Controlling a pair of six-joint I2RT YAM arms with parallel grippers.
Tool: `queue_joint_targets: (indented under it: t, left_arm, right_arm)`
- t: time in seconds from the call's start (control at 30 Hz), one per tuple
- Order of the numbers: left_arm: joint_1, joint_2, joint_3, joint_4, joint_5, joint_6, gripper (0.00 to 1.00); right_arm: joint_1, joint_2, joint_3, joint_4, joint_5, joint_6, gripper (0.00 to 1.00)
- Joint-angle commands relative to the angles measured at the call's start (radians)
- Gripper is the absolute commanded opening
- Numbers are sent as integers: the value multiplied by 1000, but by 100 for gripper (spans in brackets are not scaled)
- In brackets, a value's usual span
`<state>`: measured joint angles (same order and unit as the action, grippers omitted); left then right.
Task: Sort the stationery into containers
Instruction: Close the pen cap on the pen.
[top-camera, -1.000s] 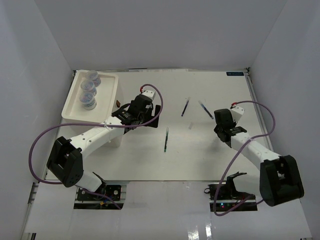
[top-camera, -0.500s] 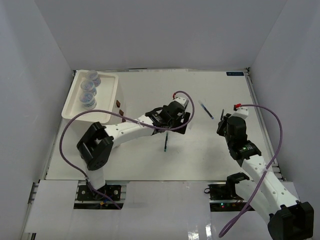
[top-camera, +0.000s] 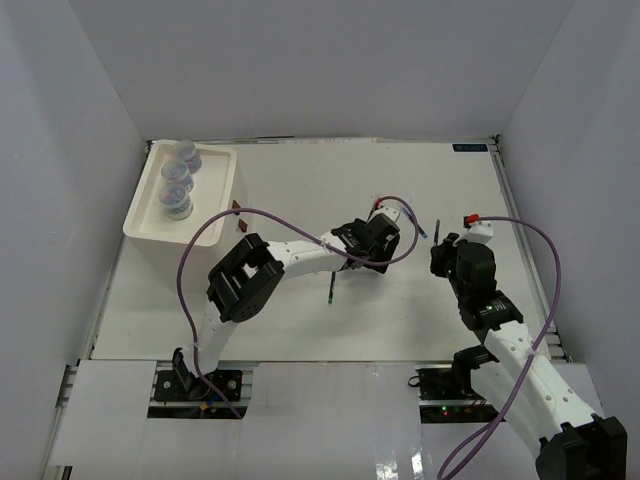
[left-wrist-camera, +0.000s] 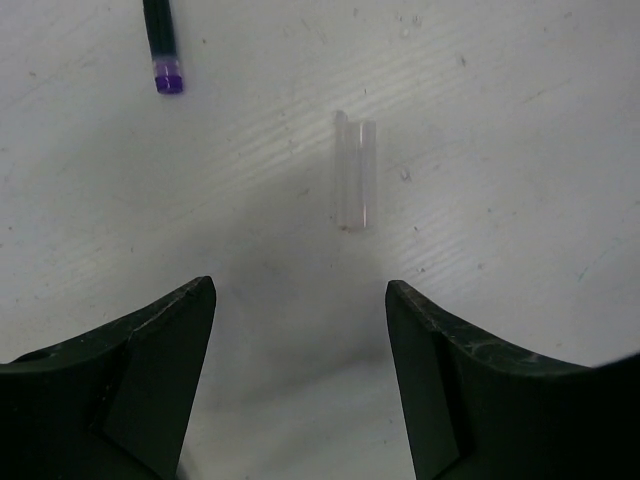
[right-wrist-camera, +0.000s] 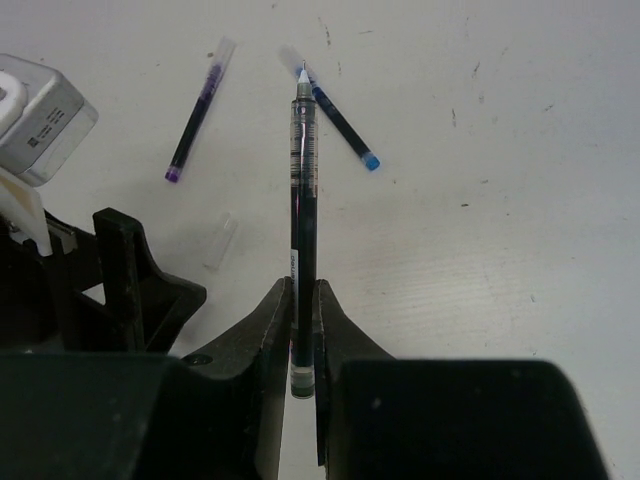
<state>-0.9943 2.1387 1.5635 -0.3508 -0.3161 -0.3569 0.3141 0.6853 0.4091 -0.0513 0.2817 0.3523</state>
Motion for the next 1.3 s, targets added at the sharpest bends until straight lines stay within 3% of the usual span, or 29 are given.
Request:
queue_joint_targets:
  t: [0.0, 0.27, 0.47, 0.63, 0.97, 1.13, 1.27]
  left_arm:
    - [-3, 13, 69, 29, -61, 12, 79]
    - [-6, 92, 132, 56, -26, 45, 73]
    - [-6, 105, 112, 111, 26, 165, 64]
    - [-6, 93, 69, 133, 90, 246, 46]
    - [17, -62, -169, 150, 231, 496, 24]
    - [26, -164, -324, 127, 311, 711, 25]
    - [37, -203, -372, 122, 301, 794, 36]
  right_arm:
    - [-4, -12, -7, 76, -10, -24, 8]
    - [-3, -24, -27, 82, -6, -23, 8]
    - [-4, -44, -32, 84, -1, -26, 8]
    - [-4, -41, -36, 80, -7, -21, 8]
    - [-3, -81, -43, 73, -26, -16, 8]
    - [-4, -84, -44, 71, -39, -10, 8]
    - [-3, -78, -44, 73, -49, -9, 8]
